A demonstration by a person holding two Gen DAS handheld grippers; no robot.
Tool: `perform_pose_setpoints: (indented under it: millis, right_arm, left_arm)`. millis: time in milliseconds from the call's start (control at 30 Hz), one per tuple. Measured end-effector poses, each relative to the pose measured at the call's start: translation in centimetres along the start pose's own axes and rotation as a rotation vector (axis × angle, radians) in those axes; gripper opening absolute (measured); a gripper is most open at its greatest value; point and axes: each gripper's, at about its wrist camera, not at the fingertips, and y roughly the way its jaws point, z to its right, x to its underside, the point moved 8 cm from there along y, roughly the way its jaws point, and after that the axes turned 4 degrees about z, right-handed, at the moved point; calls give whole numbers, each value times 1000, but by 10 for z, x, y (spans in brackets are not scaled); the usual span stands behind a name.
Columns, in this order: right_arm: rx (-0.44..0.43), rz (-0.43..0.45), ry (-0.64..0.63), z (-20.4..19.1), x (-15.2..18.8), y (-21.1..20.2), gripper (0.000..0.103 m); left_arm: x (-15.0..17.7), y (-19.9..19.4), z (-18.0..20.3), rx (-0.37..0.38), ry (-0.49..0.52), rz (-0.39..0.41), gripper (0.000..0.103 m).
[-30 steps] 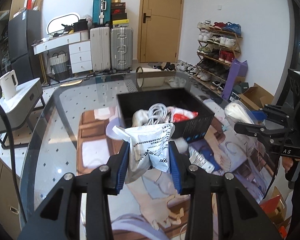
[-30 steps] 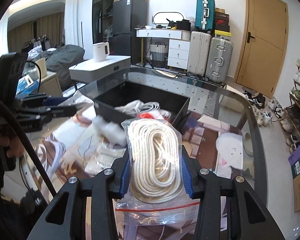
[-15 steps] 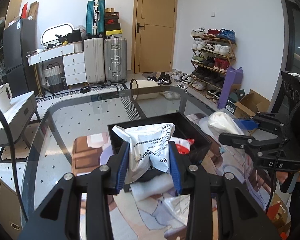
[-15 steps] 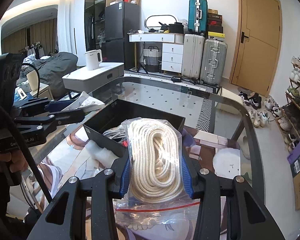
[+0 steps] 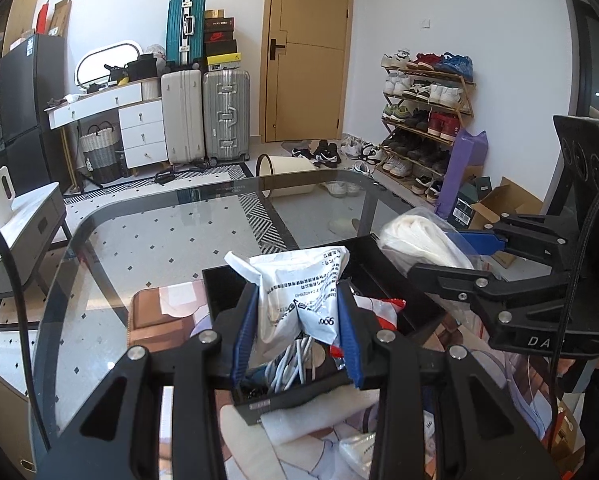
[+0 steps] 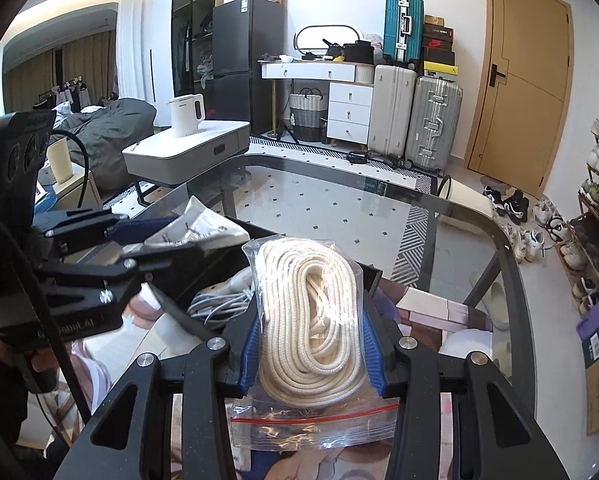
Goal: Organize soft objects
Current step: 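Lower both items into the box and open both tools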
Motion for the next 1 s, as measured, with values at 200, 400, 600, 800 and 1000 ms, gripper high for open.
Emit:
perform_pose_setpoints:
  millis: [200, 400, 600, 800, 1000]
  right_arm:
    - [18, -27, 11, 3, -4, 19, 43]
    - [22, -44, 8, 5, -2, 33, 43]
    - [33, -70, -5, 1, 2, 50, 43]
    - [44, -83, -25, 1, 4, 62, 43]
    - [56, -98, -56, -4, 5, 71, 43]
  left_arm:
    - [1, 15, 3, -10, 9, -6, 36]
    - [4, 28, 5, -29, 22, -10, 36]
    - [8, 36, 7, -39, 33, -22, 36]
    - [13, 46, 8, -46, 44, -42, 36]
    - [20, 53, 5, -58, 45, -63, 36]
